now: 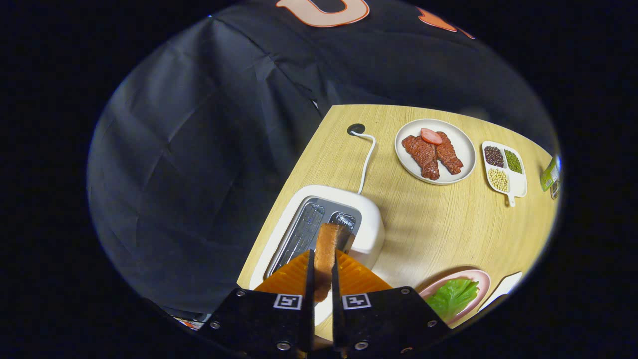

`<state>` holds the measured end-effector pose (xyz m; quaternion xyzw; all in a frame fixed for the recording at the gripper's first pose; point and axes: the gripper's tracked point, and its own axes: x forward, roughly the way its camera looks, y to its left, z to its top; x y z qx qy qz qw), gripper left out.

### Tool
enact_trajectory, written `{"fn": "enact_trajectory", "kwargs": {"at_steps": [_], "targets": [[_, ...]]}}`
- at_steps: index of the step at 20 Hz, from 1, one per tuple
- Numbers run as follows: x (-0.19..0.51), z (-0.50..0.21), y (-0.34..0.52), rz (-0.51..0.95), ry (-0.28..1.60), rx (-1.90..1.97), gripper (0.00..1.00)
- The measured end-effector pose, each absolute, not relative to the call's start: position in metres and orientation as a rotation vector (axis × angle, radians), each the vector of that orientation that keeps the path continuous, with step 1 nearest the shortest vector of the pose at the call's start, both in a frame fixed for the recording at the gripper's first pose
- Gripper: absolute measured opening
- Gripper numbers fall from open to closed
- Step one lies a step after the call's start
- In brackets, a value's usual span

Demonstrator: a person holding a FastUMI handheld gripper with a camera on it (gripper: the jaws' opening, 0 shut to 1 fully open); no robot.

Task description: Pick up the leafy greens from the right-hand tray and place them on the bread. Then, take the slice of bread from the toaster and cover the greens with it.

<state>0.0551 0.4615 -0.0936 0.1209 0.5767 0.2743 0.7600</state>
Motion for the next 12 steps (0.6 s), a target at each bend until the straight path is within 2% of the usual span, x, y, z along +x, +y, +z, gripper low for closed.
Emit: {"fn": "enact_trajectory", "kwargs": {"at_steps": [3,12], "targets": [[0.052,-0.079,0.457,0.625,1.214,0.283,0.1],[0.047,-0.017,0.414,0.686,1.051,0.419,0.09]]}}
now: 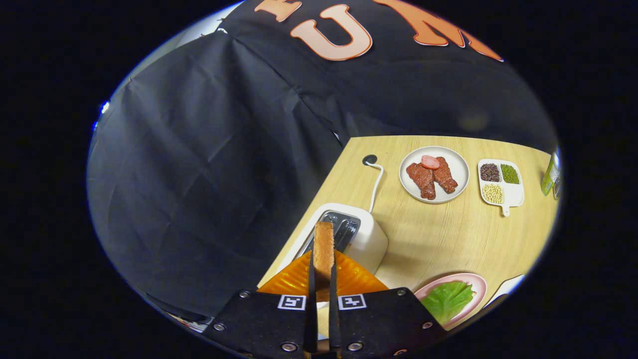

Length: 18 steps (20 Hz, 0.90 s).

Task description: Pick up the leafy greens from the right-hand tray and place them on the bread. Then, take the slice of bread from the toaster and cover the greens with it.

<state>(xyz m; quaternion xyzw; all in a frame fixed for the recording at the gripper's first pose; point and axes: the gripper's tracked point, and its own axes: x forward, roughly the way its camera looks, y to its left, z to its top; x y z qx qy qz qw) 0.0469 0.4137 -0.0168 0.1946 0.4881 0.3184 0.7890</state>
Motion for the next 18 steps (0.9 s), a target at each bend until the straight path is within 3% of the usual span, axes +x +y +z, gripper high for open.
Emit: {"fn": "enact_trajectory", "kwargs": {"at_steps": [7,18], "targets": [[0.035,0.014,0.352,0.691,0.92,0.494,0.09],[0.002,-0.033,0.273,0.631,0.871,0.541,0.09]]}}
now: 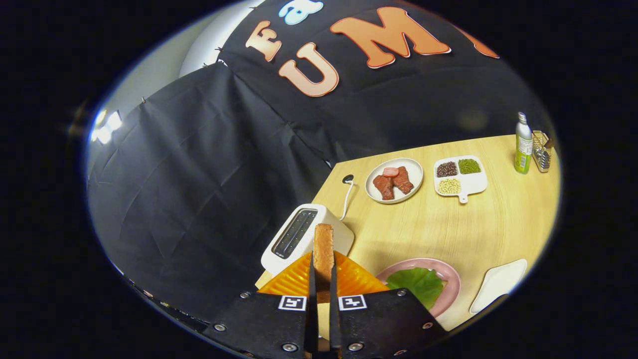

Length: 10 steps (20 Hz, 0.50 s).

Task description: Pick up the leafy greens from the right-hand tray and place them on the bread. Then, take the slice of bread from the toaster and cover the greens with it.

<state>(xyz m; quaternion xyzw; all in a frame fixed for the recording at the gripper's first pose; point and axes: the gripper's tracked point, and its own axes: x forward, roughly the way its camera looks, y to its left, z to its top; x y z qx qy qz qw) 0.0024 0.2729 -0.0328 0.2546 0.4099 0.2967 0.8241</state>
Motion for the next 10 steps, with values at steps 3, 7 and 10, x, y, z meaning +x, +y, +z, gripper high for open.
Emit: {"fn": "enact_trajectory", "kwargs": {"at_steps": [3,7,10], "targets": [[-0.005,-0.058,0.258,0.609,0.88,0.541,0.09],[-0.028,-0.093,0.249,0.614,0.945,0.548,0.09],[-0.037,-0.118,0.244,0.605,0.991,0.571,0.09]]}}
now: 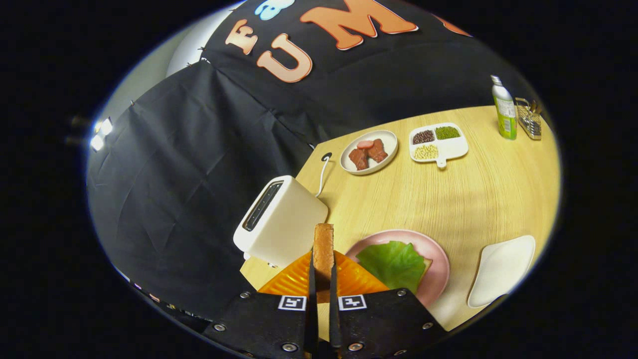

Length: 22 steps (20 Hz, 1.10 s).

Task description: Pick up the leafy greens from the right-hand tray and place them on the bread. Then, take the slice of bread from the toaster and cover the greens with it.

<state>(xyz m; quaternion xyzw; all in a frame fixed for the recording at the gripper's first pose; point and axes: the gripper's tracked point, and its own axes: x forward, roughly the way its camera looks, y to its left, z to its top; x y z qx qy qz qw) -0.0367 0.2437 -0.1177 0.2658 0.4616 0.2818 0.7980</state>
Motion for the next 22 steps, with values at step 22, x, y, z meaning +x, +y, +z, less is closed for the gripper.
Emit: {"fn": "enact_trajectory", "kwargs": {"at_steps": [22], "targets": [[-0.05,-0.219,0.186,0.396,1.063,0.586,0.17]]}}
